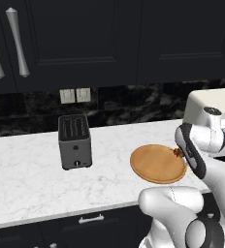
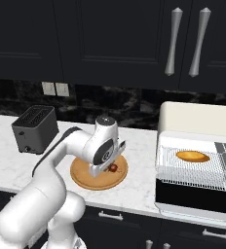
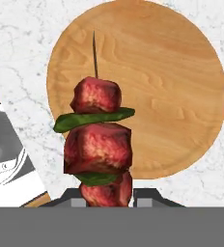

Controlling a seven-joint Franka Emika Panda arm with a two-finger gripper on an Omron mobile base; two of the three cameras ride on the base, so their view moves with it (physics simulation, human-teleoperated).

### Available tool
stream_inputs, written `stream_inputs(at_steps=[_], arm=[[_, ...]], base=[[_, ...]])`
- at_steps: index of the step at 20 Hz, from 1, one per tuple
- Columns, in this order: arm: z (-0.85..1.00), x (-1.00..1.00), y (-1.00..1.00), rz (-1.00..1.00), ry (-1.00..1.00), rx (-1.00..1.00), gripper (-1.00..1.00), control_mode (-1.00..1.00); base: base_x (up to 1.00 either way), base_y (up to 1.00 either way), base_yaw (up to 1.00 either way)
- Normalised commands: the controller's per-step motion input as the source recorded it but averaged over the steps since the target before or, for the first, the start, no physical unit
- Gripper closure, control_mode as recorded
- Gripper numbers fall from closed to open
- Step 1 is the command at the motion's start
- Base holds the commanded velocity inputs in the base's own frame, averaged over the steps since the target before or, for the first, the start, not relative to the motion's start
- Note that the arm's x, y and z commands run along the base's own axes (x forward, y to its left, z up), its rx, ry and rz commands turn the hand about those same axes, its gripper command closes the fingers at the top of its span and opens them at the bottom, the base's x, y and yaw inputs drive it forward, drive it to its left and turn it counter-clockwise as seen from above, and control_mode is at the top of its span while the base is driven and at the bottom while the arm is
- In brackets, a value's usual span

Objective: Pick up the kebab skewer and baguette bread, and place them inside the toaster oven. Close the toaster oven door and start by setting the timer.

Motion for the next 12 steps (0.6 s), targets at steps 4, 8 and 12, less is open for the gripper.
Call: stream_inputs(at_steps=[4,8,12], arm=[[0.4,-0.49,-0.46,0.02,-0.12,0.0,1.0,-1.0],[0.44,-0.36,-0.49,0.03,-0.15,0.0,1.0,-1.0],[0.54,-0.24,-0.44,0.03,-0.18,0.0,1.0,-1.0]], base=[[0.0,0.0,0.0],[0.0,0.0,0.0],[0.0,0.0,0.0]])
